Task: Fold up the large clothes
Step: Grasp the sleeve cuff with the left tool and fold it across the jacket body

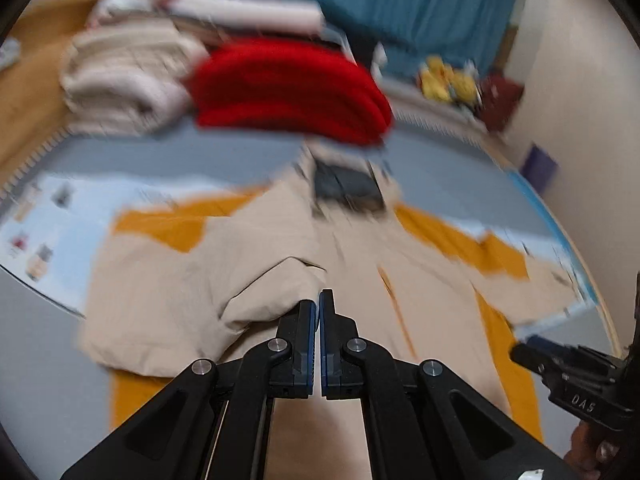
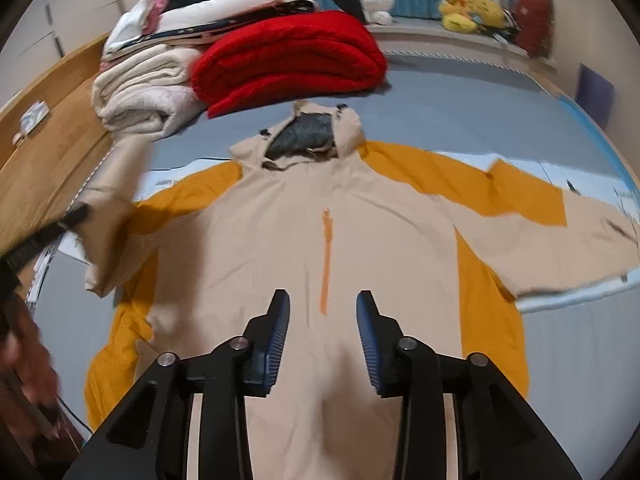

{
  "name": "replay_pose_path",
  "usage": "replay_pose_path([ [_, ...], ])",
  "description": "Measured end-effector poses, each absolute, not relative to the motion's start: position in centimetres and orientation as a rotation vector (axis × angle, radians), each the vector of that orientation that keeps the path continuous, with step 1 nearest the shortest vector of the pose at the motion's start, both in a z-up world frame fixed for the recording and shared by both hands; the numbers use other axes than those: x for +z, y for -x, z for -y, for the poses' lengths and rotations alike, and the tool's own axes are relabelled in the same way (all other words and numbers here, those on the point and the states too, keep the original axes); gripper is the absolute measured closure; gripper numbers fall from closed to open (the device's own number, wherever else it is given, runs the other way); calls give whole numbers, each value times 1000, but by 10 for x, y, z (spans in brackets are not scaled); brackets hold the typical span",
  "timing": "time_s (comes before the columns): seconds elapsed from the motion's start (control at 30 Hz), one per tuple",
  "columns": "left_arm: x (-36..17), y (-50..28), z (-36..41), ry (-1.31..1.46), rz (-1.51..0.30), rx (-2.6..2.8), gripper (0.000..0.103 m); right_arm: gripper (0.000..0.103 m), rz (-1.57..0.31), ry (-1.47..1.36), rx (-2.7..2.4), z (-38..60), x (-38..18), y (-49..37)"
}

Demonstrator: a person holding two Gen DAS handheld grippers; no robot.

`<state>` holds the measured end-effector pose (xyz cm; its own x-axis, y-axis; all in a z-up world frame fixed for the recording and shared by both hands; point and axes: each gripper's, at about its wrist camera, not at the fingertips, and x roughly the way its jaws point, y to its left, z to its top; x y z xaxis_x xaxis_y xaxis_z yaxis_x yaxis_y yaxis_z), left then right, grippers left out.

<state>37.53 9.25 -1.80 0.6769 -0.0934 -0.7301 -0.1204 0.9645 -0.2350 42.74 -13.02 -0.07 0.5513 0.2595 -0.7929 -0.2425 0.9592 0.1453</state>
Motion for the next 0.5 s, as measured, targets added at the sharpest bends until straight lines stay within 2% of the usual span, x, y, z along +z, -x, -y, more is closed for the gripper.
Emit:
replay_pose_path([
  [0.13, -60, -382, -100, 443, -1044, 5, 87, 64, -1006, -115, 263, 141, -17, -423],
  [0.3, -54, -376, -134, 585, -1016, 60, 77, 64, -1013, -112, 274, 136, -27, -416],
  [0.5, -82, -368, -159, 615, -1065, 110, 76, 64, -942, -58, 303, 118, -22, -416],
])
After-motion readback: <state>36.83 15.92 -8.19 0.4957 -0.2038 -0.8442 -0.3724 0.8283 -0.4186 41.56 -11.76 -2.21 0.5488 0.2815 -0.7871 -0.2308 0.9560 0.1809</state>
